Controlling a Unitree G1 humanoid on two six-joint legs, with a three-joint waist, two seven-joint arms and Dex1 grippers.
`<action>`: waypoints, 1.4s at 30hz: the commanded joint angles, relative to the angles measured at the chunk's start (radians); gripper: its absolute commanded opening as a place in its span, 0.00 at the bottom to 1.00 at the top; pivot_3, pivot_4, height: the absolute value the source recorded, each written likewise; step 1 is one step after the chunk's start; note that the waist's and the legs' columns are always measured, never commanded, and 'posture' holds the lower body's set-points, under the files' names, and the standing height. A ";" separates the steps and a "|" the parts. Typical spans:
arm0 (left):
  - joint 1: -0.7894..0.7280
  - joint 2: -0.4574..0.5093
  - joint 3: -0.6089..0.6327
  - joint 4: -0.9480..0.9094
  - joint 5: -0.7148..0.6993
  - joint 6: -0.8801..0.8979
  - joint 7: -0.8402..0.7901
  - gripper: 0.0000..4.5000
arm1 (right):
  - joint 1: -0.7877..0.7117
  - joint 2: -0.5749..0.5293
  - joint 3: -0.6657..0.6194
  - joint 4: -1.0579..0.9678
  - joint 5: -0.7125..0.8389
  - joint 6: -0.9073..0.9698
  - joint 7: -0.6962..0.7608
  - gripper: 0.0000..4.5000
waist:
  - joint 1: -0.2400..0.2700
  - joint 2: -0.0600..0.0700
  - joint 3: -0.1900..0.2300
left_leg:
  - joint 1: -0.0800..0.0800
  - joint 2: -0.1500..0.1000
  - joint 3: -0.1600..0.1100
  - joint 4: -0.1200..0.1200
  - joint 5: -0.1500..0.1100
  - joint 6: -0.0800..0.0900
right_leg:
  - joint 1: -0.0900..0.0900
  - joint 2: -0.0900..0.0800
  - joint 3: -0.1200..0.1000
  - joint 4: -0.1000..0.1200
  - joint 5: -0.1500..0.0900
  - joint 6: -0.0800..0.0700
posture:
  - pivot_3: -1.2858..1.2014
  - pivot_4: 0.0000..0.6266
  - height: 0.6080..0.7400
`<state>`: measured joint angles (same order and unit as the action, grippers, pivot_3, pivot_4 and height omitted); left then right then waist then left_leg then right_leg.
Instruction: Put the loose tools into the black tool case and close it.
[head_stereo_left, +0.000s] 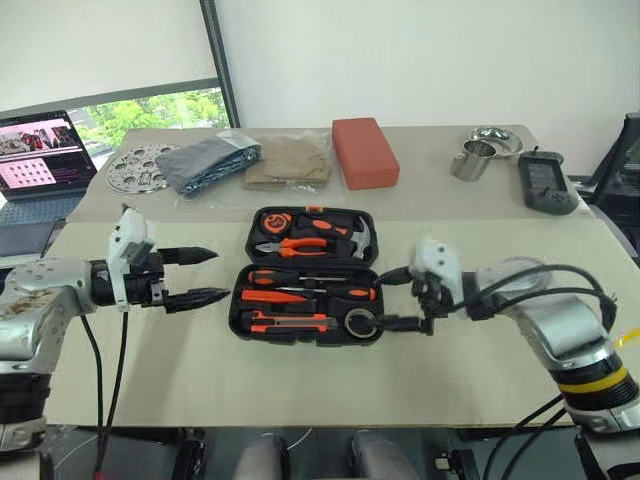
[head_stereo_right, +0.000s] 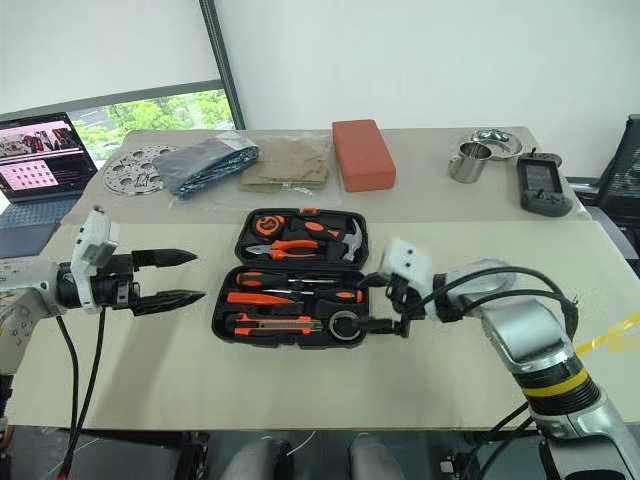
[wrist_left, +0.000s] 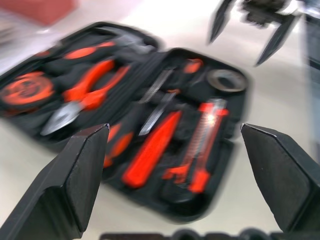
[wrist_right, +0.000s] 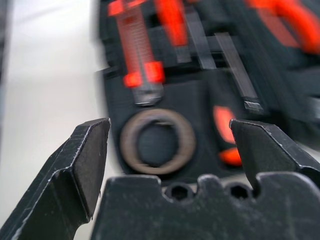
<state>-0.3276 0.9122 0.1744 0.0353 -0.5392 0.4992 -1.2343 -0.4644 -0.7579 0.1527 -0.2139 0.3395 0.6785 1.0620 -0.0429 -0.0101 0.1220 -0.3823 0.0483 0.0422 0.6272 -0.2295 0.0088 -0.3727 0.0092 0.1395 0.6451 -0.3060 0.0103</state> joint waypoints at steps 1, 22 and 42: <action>-0.105 -0.044 -0.010 0.141 0.030 -0.019 0.038 1.00 | -0.051 0.036 -0.078 0.102 0.023 -0.020 -0.040 0.98 | 0.001 0.000 0.000 | 0.000 0.000 0.000 0.000 0.000 0.000 | 0.000 0.000 0.000 0.000 0.000 0.000 | 0.52 0.24 1.00; -0.680 -0.228 -0.074 1.143 0.282 -0.080 0.107 1.00 | -0.477 0.272 -0.203 0.867 -0.016 0.123 -0.247 0.98 | -0.003 0.000 -0.001 | -0.007 -0.003 0.001 -0.001 0.000 0.000 | -0.012 0.001 0.000 0.006 0.002 -0.002 | 0.52 0.24 1.00; -0.804 -0.345 0.042 1.271 0.305 0.135 0.298 1.00 | -0.547 0.348 -0.268 1.021 0.011 0.267 -0.311 0.35 | -0.007 0.001 -0.001 | -0.008 -0.002 -0.005 -0.001 0.001 -0.001 | -0.014 0.001 -0.015 0.019 0.002 -0.002 | 0.52 0.24 1.00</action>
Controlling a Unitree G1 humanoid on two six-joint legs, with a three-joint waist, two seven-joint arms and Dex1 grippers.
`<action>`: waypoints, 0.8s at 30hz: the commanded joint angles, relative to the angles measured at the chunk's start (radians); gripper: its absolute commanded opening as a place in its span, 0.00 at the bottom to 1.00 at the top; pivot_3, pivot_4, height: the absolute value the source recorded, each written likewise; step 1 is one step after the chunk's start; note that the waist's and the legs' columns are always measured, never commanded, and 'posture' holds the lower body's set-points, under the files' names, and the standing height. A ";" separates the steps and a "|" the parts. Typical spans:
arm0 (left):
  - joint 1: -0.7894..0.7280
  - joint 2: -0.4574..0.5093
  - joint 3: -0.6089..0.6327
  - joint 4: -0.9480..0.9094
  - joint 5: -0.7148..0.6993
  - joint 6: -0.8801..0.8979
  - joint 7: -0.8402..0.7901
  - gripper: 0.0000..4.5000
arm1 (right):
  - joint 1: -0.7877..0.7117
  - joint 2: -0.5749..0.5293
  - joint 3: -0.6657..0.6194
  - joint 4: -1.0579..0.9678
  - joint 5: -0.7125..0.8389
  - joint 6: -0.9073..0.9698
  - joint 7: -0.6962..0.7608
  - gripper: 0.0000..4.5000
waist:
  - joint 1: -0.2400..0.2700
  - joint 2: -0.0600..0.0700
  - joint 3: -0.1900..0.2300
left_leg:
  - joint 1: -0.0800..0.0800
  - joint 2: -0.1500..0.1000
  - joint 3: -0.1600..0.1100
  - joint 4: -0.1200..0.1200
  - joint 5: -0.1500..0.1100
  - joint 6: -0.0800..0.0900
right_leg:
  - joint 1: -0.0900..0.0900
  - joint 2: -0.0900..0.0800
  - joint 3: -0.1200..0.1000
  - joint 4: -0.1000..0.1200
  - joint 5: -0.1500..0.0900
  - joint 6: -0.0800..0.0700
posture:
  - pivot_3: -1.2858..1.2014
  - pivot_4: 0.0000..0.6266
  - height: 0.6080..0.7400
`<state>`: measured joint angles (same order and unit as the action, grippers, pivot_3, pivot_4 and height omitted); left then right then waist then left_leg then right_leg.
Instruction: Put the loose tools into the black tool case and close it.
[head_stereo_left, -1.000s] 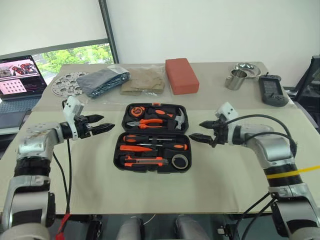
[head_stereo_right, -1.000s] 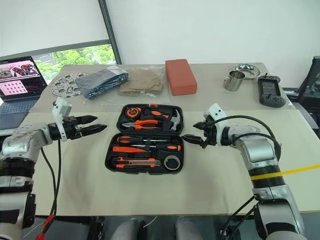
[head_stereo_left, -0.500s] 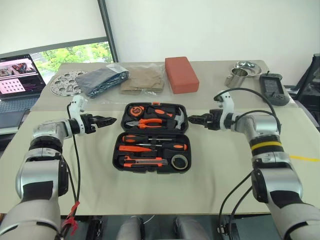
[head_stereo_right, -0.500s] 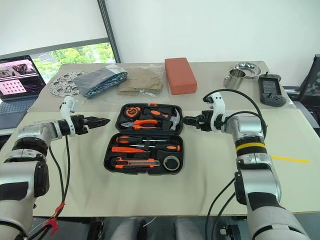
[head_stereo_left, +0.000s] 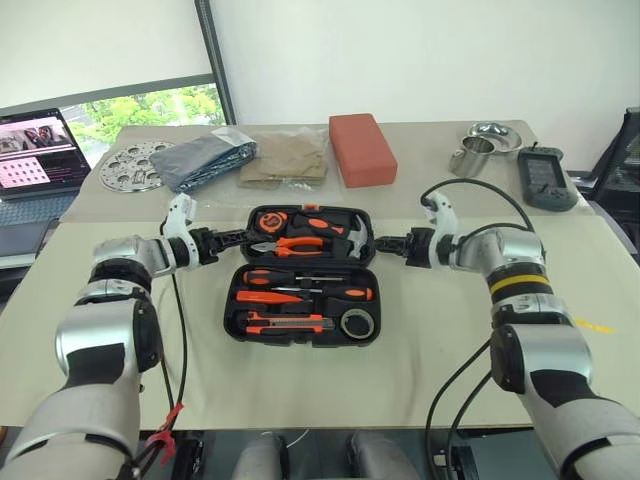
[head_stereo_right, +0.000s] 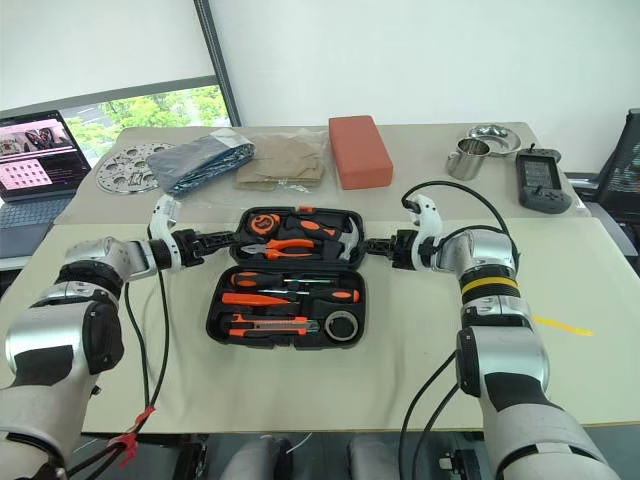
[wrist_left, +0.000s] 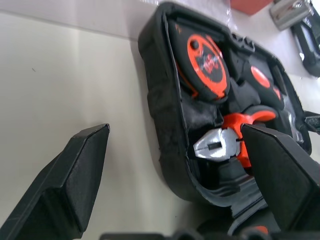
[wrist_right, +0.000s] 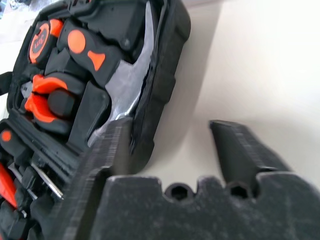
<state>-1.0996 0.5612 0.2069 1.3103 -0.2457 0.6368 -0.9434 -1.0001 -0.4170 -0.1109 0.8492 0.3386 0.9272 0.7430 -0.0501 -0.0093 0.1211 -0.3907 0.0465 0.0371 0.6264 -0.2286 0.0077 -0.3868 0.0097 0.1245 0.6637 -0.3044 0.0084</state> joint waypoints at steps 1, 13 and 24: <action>-0.033 0.004 0.013 -0.003 0.014 -0.004 0.011 1.00 | -0.008 0.010 -0.003 -0.050 0.012 0.023 0.010 0.28 | 0.001 0.000 0.000 | 0.000 0.000 0.000 0.000 0.000 0.000 | 0.000 0.000 0.000 0.000 0.000 0.000 | 0.52 0.24 1.00; -0.042 -0.022 0.030 0.005 0.030 -0.008 0.039 1.00 | 0.008 0.029 0.014 -0.086 0.000 0.028 0.015 0.01 | 0.000 0.000 0.000 | 0.000 0.000 -0.002 0.000 0.000 -0.001 | 0.000 0.000 -0.001 0.000 0.000 0.000 | 0.52 0.24 1.00; -0.042 -0.058 0.062 0.014 0.038 -0.030 0.108 1.00 | 0.045 0.021 0.024 -0.165 0.008 0.036 0.025 0.01 | 0.004 0.001 -0.001 | 0.000 0.000 -0.003 0.000 0.000 -0.001 | 0.000 0.000 -0.001 0.001 0.000 0.000 | 0.52 0.24 1.00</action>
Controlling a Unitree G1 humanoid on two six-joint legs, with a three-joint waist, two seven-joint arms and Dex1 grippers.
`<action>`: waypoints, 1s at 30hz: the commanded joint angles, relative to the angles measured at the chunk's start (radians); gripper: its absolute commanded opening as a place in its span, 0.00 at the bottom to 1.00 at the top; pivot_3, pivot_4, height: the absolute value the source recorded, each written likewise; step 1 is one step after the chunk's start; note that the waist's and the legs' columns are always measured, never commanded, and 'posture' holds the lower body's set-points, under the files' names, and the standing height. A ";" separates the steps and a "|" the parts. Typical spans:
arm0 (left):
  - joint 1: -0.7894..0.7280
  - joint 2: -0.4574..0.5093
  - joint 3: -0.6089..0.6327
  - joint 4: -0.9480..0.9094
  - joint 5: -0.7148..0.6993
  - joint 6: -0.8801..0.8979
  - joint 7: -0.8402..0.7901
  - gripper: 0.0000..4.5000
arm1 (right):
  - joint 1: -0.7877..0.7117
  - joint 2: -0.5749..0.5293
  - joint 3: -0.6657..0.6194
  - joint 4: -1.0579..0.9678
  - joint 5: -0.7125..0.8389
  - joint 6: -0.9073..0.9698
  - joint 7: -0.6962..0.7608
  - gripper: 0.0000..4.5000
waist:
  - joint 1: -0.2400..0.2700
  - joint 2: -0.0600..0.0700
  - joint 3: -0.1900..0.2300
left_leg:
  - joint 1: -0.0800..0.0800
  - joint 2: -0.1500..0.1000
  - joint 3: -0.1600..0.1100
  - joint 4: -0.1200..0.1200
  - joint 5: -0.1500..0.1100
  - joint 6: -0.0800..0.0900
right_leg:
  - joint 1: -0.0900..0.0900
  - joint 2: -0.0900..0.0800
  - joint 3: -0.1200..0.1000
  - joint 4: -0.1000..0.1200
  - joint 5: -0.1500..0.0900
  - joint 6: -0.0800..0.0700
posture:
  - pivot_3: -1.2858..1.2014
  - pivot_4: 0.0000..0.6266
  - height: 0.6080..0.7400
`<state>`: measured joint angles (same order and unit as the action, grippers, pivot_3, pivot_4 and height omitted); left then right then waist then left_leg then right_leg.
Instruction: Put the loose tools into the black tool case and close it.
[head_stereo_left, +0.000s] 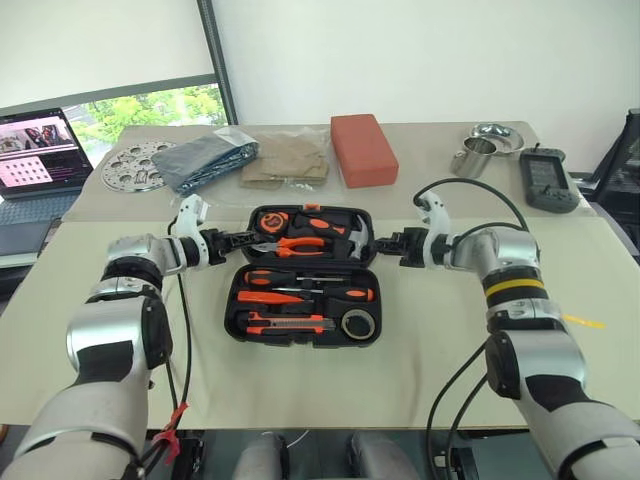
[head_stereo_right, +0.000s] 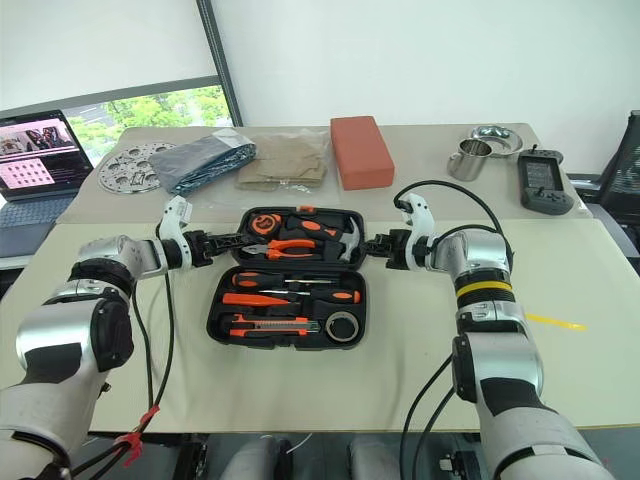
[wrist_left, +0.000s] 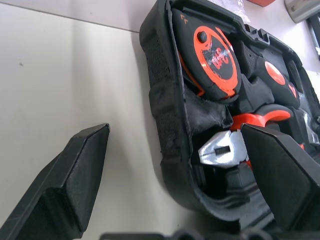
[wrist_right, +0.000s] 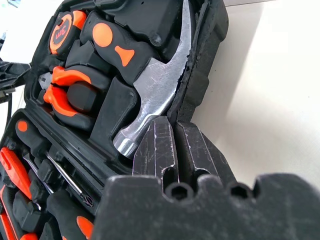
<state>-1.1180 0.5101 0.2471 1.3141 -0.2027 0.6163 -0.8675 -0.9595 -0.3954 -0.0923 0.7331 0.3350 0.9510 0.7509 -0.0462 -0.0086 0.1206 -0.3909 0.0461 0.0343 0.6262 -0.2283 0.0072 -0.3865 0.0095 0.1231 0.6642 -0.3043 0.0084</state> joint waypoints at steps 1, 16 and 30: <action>-0.024 -0.009 0.027 0.011 -0.004 -0.011 0.039 0.94 | 0.006 -0.001 0.007 -0.053 0.010 0.011 0.017 0.00 | 0.000 0.000 0.000 | 0.000 0.000 0.000 0.000 0.000 0.000 | 0.000 0.000 0.000 0.000 0.000 0.000 | 0.52 0.24 1.00; -0.026 -0.003 0.050 0.012 0.003 -0.001 -0.010 0.01 | 0.037 -0.016 0.001 -0.113 0.015 -0.001 0.018 0.00 | 0.001 0.002 -0.001 | -0.001 -0.001 -0.001 0.000 0.000 0.000 | 0.000 0.000 0.000 0.000 0.000 0.000 | 0.52 0.24 1.00; -0.011 0.064 0.007 -0.039 0.003 0.007 -0.347 0.01 | 0.017 -0.019 -0.033 -0.060 0.017 -0.273 0.100 0.00 | -0.001 0.003 -0.001 | -0.005 -0.001 0.001 0.000 0.002 -0.004 | -0.002 0.000 -0.002 -0.001 0.000 0.000 | 0.52 0.24 1.00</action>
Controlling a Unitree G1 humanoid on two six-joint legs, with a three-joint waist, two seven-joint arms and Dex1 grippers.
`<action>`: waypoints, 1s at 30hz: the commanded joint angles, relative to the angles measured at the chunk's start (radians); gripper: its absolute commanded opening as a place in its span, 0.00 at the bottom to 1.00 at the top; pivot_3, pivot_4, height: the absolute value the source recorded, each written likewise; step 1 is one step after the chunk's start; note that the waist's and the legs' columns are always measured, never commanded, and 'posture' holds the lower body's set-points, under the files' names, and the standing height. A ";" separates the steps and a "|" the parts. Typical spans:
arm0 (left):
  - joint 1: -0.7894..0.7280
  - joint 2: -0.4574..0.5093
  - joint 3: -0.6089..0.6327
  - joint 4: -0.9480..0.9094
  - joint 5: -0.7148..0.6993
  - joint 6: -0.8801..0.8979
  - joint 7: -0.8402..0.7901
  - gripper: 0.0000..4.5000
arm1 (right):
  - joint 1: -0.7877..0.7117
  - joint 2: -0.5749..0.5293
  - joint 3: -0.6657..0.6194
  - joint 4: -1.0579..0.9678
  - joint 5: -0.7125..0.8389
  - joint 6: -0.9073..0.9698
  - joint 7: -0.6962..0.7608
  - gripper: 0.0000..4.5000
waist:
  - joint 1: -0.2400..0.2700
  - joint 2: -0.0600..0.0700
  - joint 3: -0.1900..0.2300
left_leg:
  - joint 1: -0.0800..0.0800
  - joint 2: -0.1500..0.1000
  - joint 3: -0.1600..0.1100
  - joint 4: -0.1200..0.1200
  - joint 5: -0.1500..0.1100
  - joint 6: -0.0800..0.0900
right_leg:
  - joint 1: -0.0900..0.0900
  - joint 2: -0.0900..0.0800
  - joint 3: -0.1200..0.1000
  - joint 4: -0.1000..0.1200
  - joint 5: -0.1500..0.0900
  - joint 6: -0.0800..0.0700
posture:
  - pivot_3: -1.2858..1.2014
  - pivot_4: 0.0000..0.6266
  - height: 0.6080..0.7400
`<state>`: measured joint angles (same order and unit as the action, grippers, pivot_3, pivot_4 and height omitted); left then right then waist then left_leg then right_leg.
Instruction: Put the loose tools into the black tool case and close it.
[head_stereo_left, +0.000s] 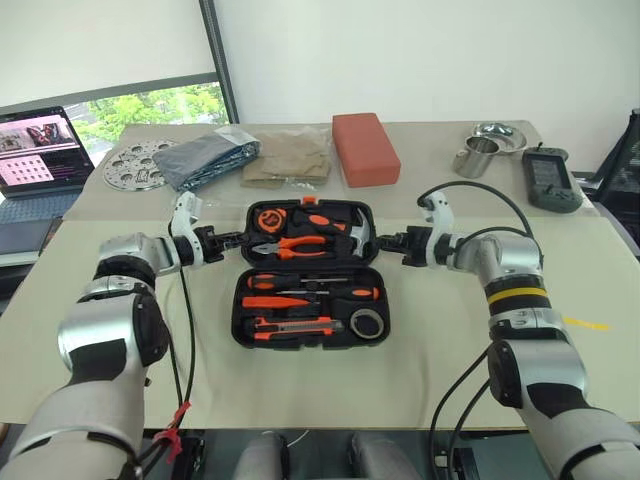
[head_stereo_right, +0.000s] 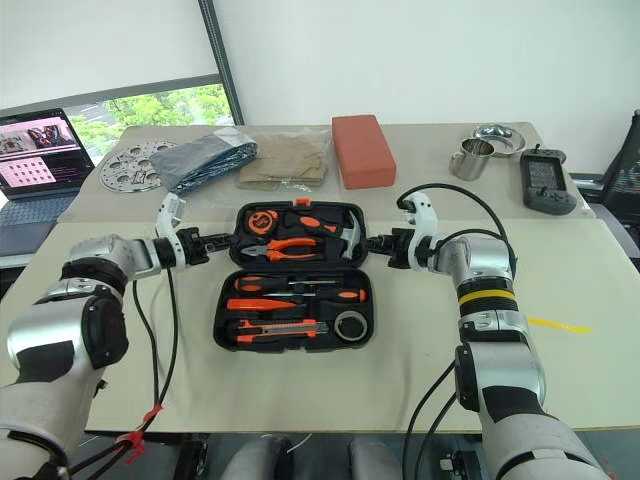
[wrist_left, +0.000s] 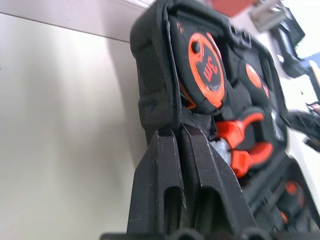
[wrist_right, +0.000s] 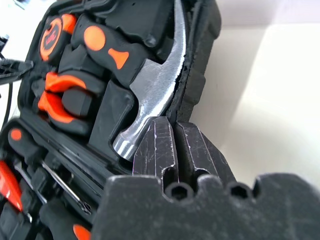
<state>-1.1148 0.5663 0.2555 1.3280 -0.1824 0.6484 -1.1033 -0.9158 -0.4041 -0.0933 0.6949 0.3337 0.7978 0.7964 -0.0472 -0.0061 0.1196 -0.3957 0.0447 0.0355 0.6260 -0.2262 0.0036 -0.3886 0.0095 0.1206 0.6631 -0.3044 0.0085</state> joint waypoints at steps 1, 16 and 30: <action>-0.009 0.010 -0.010 -0.060 -0.012 -0.039 -0.125 0.01 | -0.026 -0.010 -0.031 -0.016 0.018 -0.151 0.070 0.00 | 0.000 0.000 0.000 | 0.000 0.000 0.000 0.000 0.000 0.000 | 0.000 0.000 0.000 0.000 0.000 0.000 | 0.52 0.24 1.00; 0.203 -0.028 -0.106 -0.315 0.067 -0.735 -0.076 0.01 | 0.183 -0.008 0.026 -0.114 -0.054 -0.731 0.306 0.00 | 0.004 0.000 0.000 | 0.000 0.001 -0.003 0.000 0.001 -0.001 | 0.001 0.000 0.000 0.001 0.000 0.000 | 0.52 0.24 1.00; 0.260 -0.045 -0.171 -0.336 0.159 -1.315 0.100 0.01 | 0.095 -0.056 0.013 0.209 -0.198 -1.343 0.229 0.00 | 0.006 0.000 0.000 | 0.004 0.001 -0.002 0.002 0.001 0.000 | 0.004 -0.002 0.004 0.000 0.003 -0.003 | 0.52 0.24 1.00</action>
<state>-0.8189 0.5195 0.0970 1.0192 -0.0361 -0.5729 -1.0299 -0.7614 -0.4589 -0.0661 0.9086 0.1330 -0.4538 1.0399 -0.0414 -0.0065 0.1199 -0.3913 0.0460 0.0337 0.6284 -0.2249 0.0032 -0.3840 0.0074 0.1249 0.6635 -0.3008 0.0057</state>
